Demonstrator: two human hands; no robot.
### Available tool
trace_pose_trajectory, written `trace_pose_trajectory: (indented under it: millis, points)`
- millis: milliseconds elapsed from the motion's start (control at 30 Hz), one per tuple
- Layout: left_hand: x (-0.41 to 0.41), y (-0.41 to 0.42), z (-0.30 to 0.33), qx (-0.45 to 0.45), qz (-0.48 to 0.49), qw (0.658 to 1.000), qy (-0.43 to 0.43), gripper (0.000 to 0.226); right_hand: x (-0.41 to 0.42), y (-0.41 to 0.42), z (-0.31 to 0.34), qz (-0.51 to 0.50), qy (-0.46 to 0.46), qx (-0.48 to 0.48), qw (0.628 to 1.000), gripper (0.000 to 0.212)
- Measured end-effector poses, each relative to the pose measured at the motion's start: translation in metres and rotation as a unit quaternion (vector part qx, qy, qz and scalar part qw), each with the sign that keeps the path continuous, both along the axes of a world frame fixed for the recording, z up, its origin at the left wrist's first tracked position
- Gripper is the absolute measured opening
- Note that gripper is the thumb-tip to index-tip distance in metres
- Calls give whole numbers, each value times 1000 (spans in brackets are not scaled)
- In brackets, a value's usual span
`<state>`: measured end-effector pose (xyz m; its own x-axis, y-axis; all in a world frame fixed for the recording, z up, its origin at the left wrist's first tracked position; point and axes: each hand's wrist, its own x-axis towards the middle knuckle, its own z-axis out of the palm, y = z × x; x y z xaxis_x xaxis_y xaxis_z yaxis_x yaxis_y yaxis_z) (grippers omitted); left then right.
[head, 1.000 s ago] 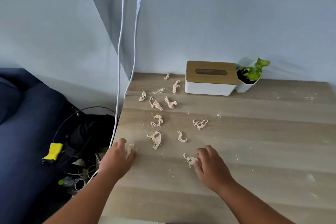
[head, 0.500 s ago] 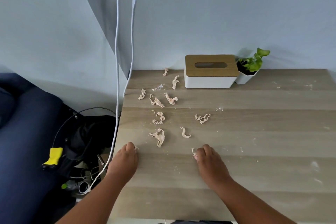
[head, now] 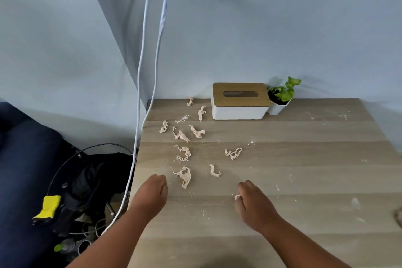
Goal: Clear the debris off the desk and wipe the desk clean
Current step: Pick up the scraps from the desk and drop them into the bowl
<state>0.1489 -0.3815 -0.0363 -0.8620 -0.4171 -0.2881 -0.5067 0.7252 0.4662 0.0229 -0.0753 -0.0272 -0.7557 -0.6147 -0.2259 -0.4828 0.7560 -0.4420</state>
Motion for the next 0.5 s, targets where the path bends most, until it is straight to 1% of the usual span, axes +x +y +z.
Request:
trace_pose_trajectory:
  millis: [133,233,333,433,467,500]
  points:
    - [-7,6,4,17,15,999,38,26,-2,0,11,-15,-3,-5,1000,12]
    - [-16,12,3,20,15,999,48,29,-4,2,13,-26,-9,-21,999,12]
    - [-24,14,-2,24,21,998,54,28,-6,7,10,-21,-15,-17,1000,11]
    - [-31,15,-9,35,13,997,63,14,-11,12,7,-31,-37,-4,999,29]
    - [-32,15,-11,40,12,997,66,13,-13,12,7,-37,-43,-4,998,36]
    - [-34,15,-14,43,14,997,65,16,-15,12,6,-41,-47,-6,998,42]
